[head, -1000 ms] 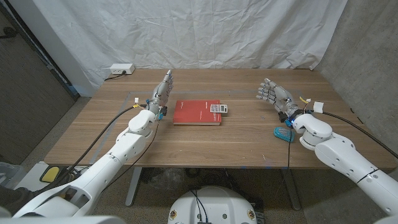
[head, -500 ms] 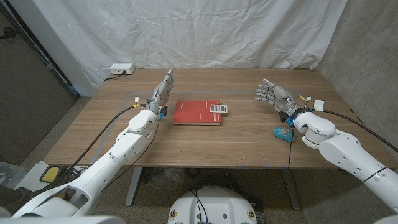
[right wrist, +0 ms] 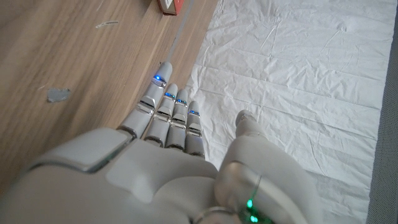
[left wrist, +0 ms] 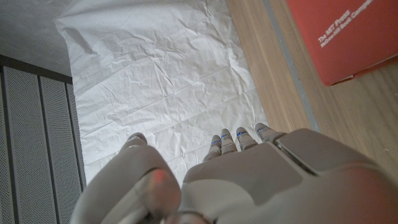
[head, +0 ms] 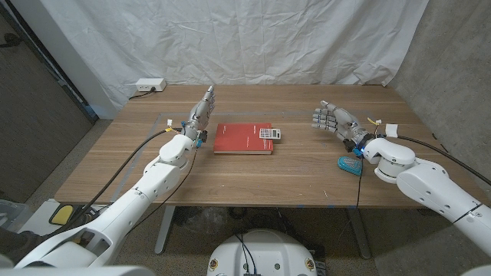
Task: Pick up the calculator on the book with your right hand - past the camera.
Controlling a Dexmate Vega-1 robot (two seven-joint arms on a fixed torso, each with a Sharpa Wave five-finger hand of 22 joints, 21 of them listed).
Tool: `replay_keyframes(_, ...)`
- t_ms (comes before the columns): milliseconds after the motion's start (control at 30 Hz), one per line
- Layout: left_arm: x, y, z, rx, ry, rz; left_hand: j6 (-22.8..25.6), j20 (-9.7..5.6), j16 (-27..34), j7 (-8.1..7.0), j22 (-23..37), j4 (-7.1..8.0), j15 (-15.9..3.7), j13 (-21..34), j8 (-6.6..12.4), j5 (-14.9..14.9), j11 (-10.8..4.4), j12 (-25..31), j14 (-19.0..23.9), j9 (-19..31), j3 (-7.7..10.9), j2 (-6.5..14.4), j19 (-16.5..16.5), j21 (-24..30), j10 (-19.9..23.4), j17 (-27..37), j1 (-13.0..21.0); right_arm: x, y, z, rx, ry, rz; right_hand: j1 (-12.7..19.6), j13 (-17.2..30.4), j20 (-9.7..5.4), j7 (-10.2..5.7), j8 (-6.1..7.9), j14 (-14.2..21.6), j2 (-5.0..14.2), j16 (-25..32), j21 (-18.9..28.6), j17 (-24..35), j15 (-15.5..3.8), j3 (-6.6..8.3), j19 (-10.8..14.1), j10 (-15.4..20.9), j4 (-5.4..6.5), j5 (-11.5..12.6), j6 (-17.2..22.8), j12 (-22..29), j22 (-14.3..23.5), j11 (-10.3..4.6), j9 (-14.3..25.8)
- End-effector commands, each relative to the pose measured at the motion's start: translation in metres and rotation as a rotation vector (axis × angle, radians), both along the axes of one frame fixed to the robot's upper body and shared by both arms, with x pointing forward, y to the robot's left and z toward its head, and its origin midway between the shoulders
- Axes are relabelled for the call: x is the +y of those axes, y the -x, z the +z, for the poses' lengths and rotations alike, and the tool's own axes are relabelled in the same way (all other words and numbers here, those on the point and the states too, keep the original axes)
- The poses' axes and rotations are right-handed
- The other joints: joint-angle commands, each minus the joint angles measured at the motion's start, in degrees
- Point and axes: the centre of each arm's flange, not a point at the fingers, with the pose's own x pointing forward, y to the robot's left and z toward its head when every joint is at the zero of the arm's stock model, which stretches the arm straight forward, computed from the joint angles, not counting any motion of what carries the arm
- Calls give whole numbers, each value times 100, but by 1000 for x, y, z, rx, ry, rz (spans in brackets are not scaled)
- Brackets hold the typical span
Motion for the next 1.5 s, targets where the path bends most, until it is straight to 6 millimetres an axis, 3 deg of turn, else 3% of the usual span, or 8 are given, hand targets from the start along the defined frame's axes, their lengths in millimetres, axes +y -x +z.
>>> replay_keyframes(33, 1, 1, 0, -2, -5, 6, 30, -196, 3, -10, 18, -23, 5, 26, 31, 24, -14, -5, 23, 28, -7, 10, 8, -31, 13, 12, 86, 5, 5, 3, 42, 29, 37, 48, 22, 7, 33, 16, 71, 28, 26, -15, 10, 6, -5, 89, 60, -25, -11, 82, 20, 17, 1, 15)
replay_keyframes(400, 1, 0, 1, -1, -11, 5, 32, -193, -1, -11, 19, -28, 3, 27, 25, 27, -7, -14, 21, 29, -16, 22, 3, -41, 2, 12, 100, 8, 9, 7, 78, 73, 38, 43, 23, 26, 7, 2, 154, 24, 34, -20, 14, 30, -8, 170, 111, -22, -13, 87, 20, 19, 31, 15)
replay_keyframes(1000, -3, -3, 5, 8, -30, -1, 32, -183, -7, -10, 20, -39, 8, 27, 16, 31, -8, -19, 17, 30, -29, 46, -1, -54, 6, 12, 128, 7, 8, 8, 135, 83, 38, 51, 24, 41, 93, -3, 349, 19, 52, -27, 17, 23, -5, 356, 256, -27, -9, 153, 33, 21, 5, 13)
replay_keyframes(1233, -5, -4, 6, 7, -41, -5, 41, -182, -10, -13, 20, -45, 6, 27, 16, 32, -5, -23, 12, 30, -34, 56, 0, -58, 4, 12, 142, 7, 7, 9, 158, 88, 44, 170, 24, 27, -69, 104, 576, 21, 61, -44, 4, 3, 49, 544, 546, -88, 11, 543, 95, 21, 0, 14)
replay_keyframes(1500, -6, -5, 6, 16, -50, -9, 49, -183, -11, -10, 21, -51, 12, 27, 15, 33, -6, -24, 14, 30, -40, 67, -1, -63, 8, 12, 158, 10, 4, 11, 190, 108, 62, 226, 23, -38, -93, 115, 648, 27, 53, -74, 3, 3, 76, 576, 613, -110, 19, 646, 94, 22, -9, 14)
